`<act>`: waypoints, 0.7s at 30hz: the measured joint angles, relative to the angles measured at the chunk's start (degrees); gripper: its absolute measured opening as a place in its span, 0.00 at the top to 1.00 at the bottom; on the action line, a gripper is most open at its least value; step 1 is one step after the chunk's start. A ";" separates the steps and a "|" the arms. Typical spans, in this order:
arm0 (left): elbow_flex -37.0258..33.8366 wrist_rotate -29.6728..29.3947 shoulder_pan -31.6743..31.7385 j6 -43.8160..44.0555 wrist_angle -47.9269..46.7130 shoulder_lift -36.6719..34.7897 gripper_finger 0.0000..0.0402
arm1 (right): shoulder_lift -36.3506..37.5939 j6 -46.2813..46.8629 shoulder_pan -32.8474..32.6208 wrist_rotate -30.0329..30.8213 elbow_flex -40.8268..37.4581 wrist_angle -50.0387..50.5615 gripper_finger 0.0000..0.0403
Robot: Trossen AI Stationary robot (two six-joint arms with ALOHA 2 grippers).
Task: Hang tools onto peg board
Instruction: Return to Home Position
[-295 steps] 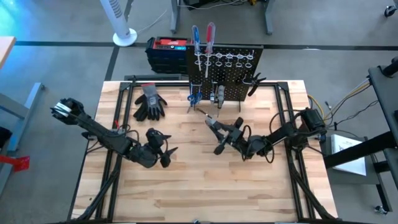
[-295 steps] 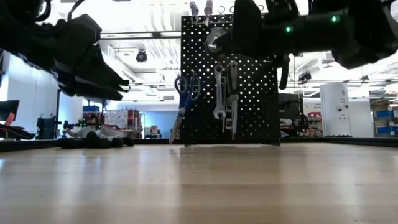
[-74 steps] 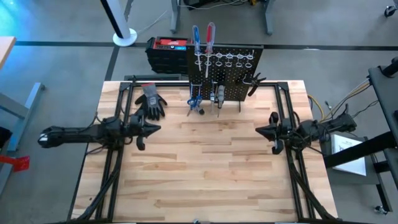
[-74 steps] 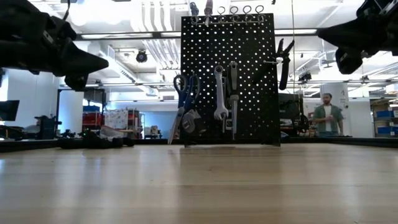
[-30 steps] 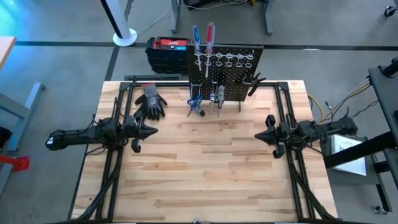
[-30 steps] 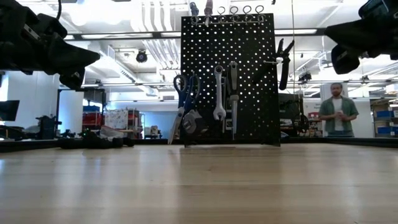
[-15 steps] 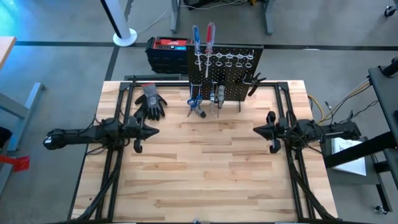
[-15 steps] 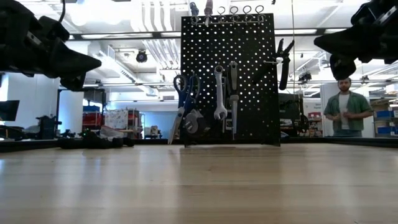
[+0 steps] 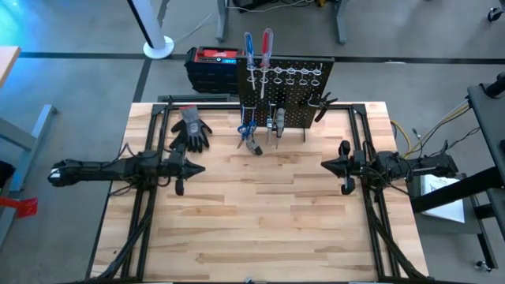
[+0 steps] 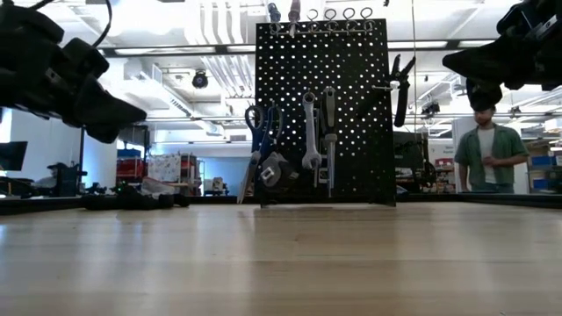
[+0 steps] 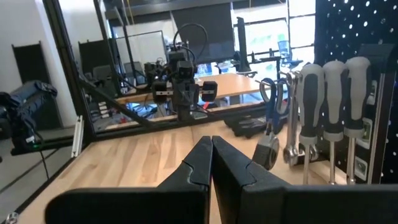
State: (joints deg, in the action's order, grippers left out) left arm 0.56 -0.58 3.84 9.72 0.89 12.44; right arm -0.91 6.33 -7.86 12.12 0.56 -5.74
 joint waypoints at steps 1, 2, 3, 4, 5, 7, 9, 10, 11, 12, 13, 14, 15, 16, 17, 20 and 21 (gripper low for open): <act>0.00 0.00 0.00 0.00 0.00 0.40 1.00 | 0.00 -0.24 0.00 0.00 0.00 0.00 1.00; 0.00 0.00 0.00 0.00 0.00 0.71 1.00 | 0.00 -0.38 0.01 -0.02 0.00 0.00 1.00; 0.00 0.00 0.00 0.00 0.00 1.02 1.00 | 0.00 -0.34 0.00 -0.02 0.00 0.00 1.00; 0.00 -0.01 0.00 0.00 0.00 1.34 1.00 | 0.00 -0.18 0.00 -0.01 0.00 0.00 1.00; 0.00 0.00 0.00 0.00 0.00 1.64 1.00 | 0.00 0.04 0.00 -0.01 0.00 0.00 1.00; 0.02 -0.03 0.00 0.00 -0.02 2.14 1.00 | 0.00 0.03 0.00 -0.02 0.00 0.00 1.00; 0.22 -0.06 0.00 0.00 -0.29 2.85 1.00 | 0.00 -0.34 0.00 -0.02 0.00 0.00 1.00; 0.37 -0.21 0.00 0.00 -0.46 3.15 1.00 | 0.00 -0.32 0.00 -0.02 0.00 0.00 1.00; 0.58 -0.38 0.00 0.00 -0.73 3.40 1.00 | 0.00 -0.20 0.00 -0.02 0.00 0.00 1.00; 0.78 -0.45 0.00 0.00 -0.81 3.65 1.00 | 0.00 0.04 0.00 -0.02 0.00 0.00 1.00; 1.04 -0.44 0.00 0.00 -0.72 3.89 1.00 | 0.00 0.13 0.00 -0.02 0.00 0.02 1.00; 1.29 -0.44 0.00 0.00 -0.59 4.11 1.00 | 0.00 0.07 0.00 -0.02 0.00 0.00 1.00; 1.40 -0.44 0.00 0.00 -0.35 4.28 1.00 | 0.00 -0.13 0.01 -0.02 0.00 0.02 1.00; 1.44 -0.44 0.00 0.00 -0.33 4.41 1.00 | 0.00 -0.32 0.00 -0.02 0.00 0.02 1.00; 1.44 -0.42 0.00 0.00 -0.39 4.53 1.00 | 0.00 -0.33 0.00 -0.02 0.00 0.02 1.00; 1.44 -0.40 0.00 0.00 -0.32 4.85 1.00 | 0.00 0.18 0.00 -0.02 0.00 0.02 1.00; 1.44 -0.40 0.00 0.00 -0.33 4.95 1.00 | 0.00 0.18 0.00 -0.03 0.00 0.02 1.00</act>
State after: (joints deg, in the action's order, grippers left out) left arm 2.00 -0.97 3.84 9.72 0.56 17.39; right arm -0.91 6.51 -7.86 12.09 0.56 -5.72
